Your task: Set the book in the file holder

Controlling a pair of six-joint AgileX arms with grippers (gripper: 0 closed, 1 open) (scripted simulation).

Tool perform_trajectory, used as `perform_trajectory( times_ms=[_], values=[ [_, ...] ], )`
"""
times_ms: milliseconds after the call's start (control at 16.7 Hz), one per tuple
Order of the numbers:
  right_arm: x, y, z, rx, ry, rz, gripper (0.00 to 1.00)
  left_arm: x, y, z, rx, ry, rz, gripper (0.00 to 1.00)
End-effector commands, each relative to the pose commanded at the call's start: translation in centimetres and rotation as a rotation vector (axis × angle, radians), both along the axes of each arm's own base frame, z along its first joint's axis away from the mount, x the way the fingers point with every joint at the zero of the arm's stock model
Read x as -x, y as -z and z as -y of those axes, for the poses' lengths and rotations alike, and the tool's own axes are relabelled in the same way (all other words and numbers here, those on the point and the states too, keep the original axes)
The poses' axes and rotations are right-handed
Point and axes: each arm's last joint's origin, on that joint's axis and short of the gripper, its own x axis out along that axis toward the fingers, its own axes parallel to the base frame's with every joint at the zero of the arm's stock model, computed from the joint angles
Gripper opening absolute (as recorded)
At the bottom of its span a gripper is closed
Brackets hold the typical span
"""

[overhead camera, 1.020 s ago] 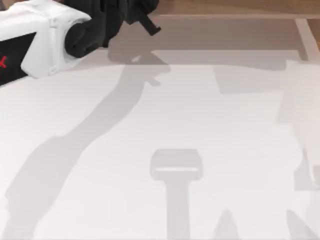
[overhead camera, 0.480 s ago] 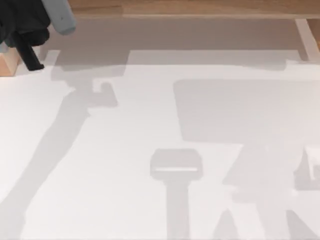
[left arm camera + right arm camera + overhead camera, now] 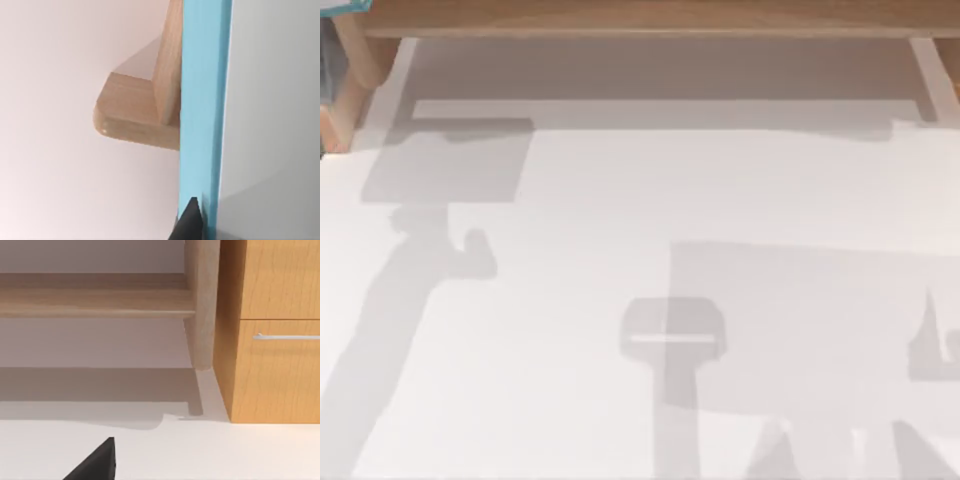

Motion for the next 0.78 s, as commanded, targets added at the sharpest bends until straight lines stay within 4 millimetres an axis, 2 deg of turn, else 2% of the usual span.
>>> perform_trajectory(
  times_ms=[180,360,540,780],
  values=[
    [0.0,0.0,0.0,0.000,0.000,0.000,1.00,2.2,0.3,-1.3,-0.002,-0.037,0.083,0.00],
    [0.0,0.0,0.0,0.000,0.000,0.000,1.00,3.3,0.8,-2.4,-0.023,-0.083,0.141,0.00],
    [0.0,0.0,0.0,0.000,0.000,0.000,1.00,2.8,1.7,-3.4,-0.057,-0.132,0.148,0.00],
    [0.0,0.0,0.0,0.000,0.000,0.000,1.00,0.2,3.8,-5.5,-0.093,-0.188,0.059,0.00]
  ],
)
